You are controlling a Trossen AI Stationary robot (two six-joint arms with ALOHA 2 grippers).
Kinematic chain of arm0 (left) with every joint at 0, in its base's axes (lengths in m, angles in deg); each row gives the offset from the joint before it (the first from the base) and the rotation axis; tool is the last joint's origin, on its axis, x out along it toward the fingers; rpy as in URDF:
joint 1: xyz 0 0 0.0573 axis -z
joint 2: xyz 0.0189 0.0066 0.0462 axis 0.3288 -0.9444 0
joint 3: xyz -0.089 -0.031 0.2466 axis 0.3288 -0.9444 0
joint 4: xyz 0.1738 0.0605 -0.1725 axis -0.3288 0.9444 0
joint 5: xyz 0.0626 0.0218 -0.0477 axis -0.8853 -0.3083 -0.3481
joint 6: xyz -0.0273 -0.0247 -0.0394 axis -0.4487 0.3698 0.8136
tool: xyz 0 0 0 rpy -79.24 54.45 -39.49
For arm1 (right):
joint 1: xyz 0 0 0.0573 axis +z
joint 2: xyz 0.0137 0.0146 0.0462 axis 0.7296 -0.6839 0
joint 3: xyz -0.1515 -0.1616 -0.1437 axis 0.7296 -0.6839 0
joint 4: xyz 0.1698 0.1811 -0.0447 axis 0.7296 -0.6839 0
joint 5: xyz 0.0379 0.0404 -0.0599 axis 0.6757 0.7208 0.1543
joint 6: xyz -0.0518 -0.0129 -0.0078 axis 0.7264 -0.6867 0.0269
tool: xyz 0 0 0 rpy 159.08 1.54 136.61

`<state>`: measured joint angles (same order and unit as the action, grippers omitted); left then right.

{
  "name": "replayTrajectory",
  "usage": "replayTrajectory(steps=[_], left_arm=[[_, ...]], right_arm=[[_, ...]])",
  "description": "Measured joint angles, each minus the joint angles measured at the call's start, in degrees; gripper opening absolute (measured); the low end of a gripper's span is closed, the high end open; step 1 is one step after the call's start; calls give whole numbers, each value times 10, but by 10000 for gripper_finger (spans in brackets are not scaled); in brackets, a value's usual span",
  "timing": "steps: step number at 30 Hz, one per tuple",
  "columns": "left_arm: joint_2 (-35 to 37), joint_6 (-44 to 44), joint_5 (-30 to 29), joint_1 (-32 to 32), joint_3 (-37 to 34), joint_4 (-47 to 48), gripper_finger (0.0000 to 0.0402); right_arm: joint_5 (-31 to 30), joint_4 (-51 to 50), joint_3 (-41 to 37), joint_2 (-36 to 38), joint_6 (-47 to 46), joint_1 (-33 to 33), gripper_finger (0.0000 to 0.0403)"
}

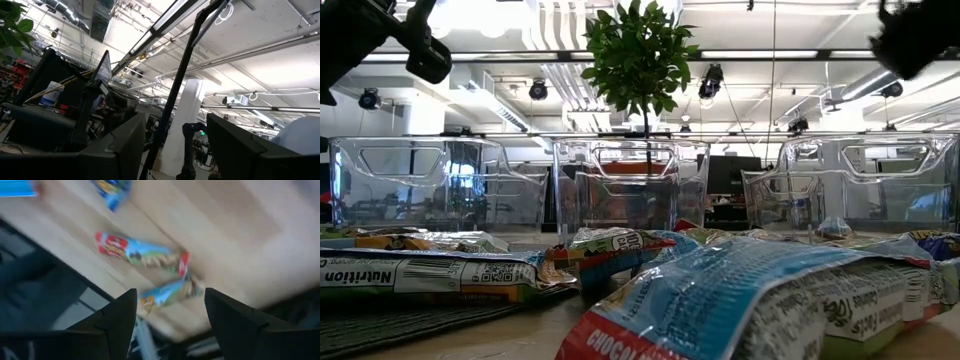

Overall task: Pick and place Granola Bars by type
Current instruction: Put the yellow granola bar into the right transparent bin

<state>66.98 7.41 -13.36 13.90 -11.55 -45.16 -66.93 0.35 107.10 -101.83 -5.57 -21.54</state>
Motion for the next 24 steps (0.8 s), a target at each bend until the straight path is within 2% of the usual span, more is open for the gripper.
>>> replayTrajectory(steps=[11,15,19,24], left_arm=[[0,0,0,0,0,0,193],[0,0,0,0,0,0,193],[0,0,0,0,0,0,193],[0,0,0,0,0,1,193]], right_arm=[[-5,17,-40,0,-356,162,224],[-8,119,-72,1,-424,203,224],[-39,227,-108,-11,-476,227,224],[-32,245,-122,-61,-500,243,224]])
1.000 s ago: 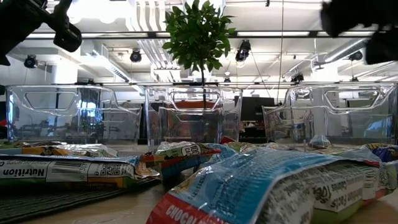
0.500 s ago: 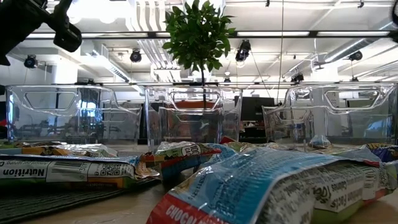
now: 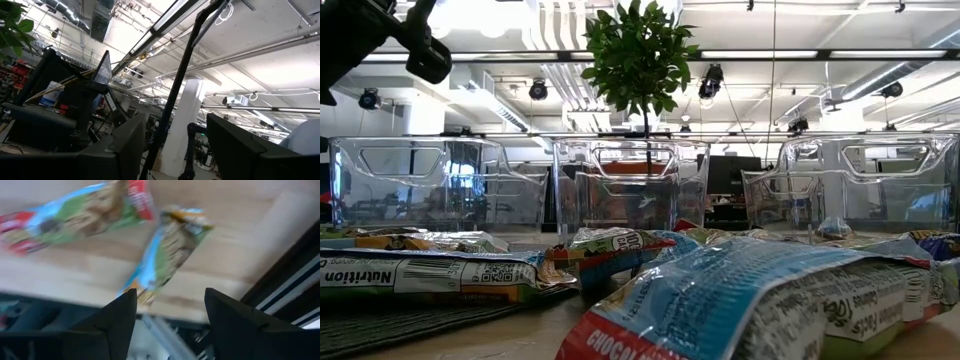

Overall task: Pick and place Granola Bars by type
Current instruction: Put the yellow granola bar into the right transparent bin

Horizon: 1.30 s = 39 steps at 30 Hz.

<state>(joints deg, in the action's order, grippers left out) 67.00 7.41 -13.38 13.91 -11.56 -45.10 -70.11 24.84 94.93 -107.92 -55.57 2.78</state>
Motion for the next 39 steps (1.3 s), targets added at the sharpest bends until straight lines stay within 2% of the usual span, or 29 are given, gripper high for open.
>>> replayTrajectory(steps=[4,9,13,30,34,39], left_arm=[[0,0,0,0,0,2,193],[0,0,0,0,0,4,193],[0,0,0,0,0,4,193],[0,0,0,0,0,8,193],[0,0,0,0,0,8,193],[0,0,0,0,0,8,193]], right_arm=[[4,21,-1,-40,1,1,224],[1,99,-11,-82,4,1,224],[1,102,-9,-107,4,1,224],[4,104,-19,-116,20,3,222],[6,103,-19,-116,33,3,197],[12,100,-20,-113,51,4,140]])
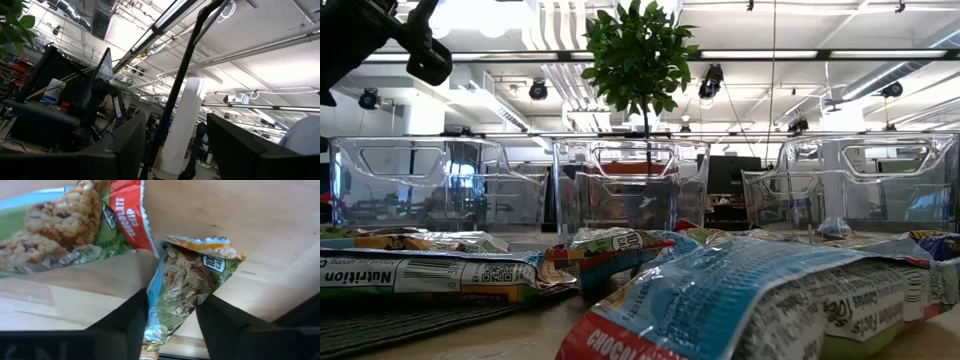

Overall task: Pick and place Granola Bars by type
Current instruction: Put the yellow granola bar into the right transparent bin

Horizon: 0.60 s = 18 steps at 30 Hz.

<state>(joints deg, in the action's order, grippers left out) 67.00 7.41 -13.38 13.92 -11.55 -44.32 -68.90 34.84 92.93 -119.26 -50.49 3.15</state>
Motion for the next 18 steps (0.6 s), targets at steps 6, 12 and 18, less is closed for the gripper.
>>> replayTrajectory(steps=[6,12,18], left_arm=[[0,0,0,0,0,0,193],[0,0,0,0,0,0,193],[0,0,0,0,0,0,193]], right_arm=[[-9,7,-1,43,30,0,100],[-114,2,-1,150,46,0,106],[-394,1,-1,280,139,-3,98]])
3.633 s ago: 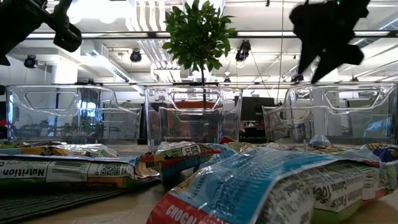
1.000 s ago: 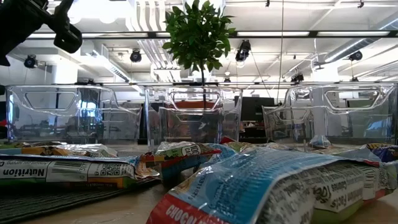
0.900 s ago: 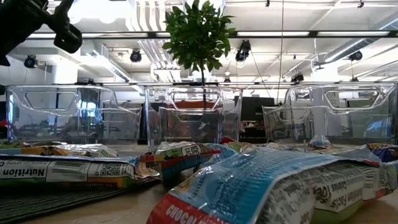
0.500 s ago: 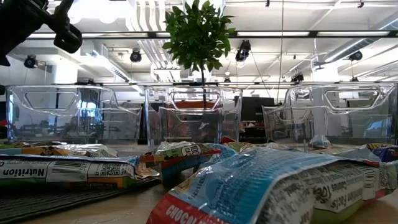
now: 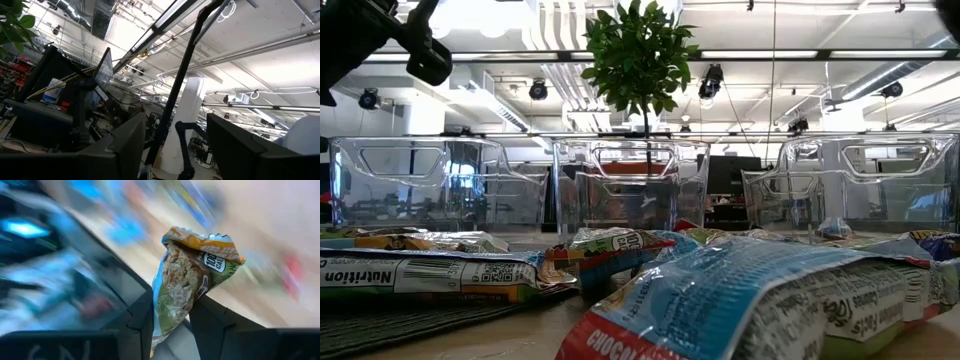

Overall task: Pick and place Granola Bars by type
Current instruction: Put the yellow granola bar into the right transparent bin

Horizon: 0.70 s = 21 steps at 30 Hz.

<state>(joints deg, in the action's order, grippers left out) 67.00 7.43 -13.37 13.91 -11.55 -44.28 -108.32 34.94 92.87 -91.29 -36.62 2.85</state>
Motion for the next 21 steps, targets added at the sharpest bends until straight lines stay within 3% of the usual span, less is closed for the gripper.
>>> replayTrajectory(steps=[3,6,10,13,16,21], left_arm=[[0,0,0,0,0,1,193],[0,0,0,0,0,1,193],[0,0,0,0,0,2,193],[0,0,0,0,0,2,193],[0,0,0,0,0,3,193],[0,0,0,0,0,3,193]], right_arm=[[-146,-2,0,59,72,-15,96],[-207,-19,1,107,152,-56,95],[-189,-110,1,142,173,-141,95],[-110,-164,1,146,190,-212,95],[-46,-171,2,129,244,-278,95],[-28,-272,52,66,295,-367,95]])
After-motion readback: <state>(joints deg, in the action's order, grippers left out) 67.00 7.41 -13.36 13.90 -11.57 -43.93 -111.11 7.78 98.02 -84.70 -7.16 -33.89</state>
